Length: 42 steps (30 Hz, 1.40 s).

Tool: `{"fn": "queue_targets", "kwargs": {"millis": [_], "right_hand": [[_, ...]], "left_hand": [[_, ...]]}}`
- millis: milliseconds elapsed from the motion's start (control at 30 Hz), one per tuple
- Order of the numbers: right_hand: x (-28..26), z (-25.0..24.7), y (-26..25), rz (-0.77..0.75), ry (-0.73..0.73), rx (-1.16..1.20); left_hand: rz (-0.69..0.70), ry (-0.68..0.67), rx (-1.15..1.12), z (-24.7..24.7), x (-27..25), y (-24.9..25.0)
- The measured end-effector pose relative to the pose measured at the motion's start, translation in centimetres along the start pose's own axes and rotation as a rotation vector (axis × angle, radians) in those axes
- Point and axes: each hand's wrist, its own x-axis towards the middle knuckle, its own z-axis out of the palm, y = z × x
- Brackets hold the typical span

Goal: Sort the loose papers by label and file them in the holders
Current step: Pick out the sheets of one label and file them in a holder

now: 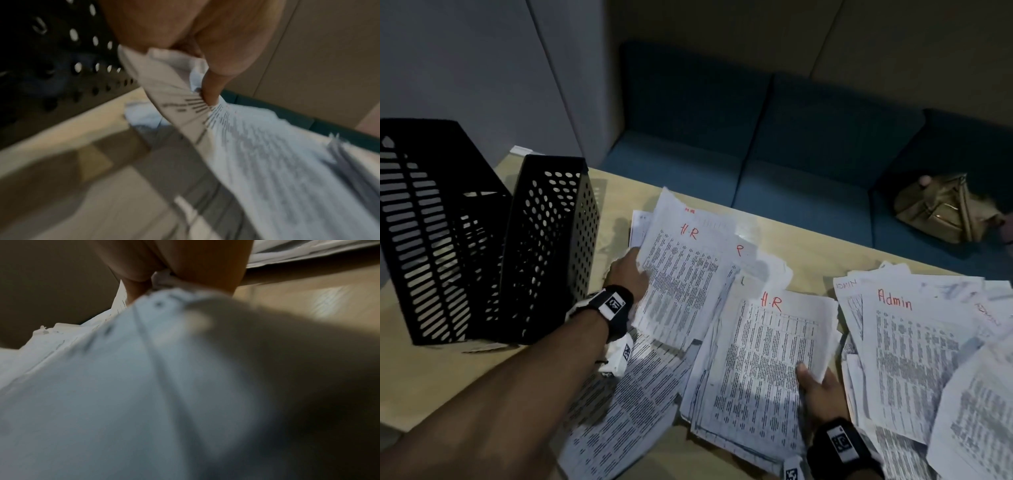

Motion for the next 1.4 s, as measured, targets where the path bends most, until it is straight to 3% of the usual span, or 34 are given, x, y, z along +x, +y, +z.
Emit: {"fn": "queue_targets", "kwargs": {"millis": [200, 333, 400, 600, 767, 933, 1067, 1267, 1400], "right_hand": [[-1.4, -0.3, -2.0, 0.022, -0.013, 0.11], [-1.3, -0.7, -3.2, -0.004, 0.016, 0.179], [-1.1, -0.1, -3.4, -0.017, -0.006, 0.136], [-0.2, 1.3, -2.5, -0.01, -0.019, 0.097], [-1.1, 1.5, -3.2, -0.058, -0.011, 0.143], [-0.8, 1.2, -3.0, -0.144, -0.114, 0.093], [-0.9, 0.3, -2.2, -0.124, -0.156, 0.161], [-1.4, -0.1, -2.0, -0.16, -0.196, 0.019], [-1.3, -0.4, -2.3, -0.122, -0.057, -0.03]], "left_hand": [[0.101, 0.095, -0.232, -5.5, -0.5, 4.1], [0.122, -0.033, -0.358, -4.8, -4.8, 5.4], [0.122, -0.159, -0.317, -1.7, -7.0, 5.1], [-0.041, -0.341, -0.126, 6.1, -11.3, 1.8], [0.055, -0.412, 0.214, 7.9, -11.7, -0.3], [0.257, -0.25, 0.446, 8.0, -11.0, 0.3], [0.228, -0.183, 0.261, 8.2, -10.1, 0.4], [0.251, -0.241, 0.302, 8.8, -9.9, 0.5], [0.148, 0.034, 0.157, 7.3, -9.4, -0.7]]}}
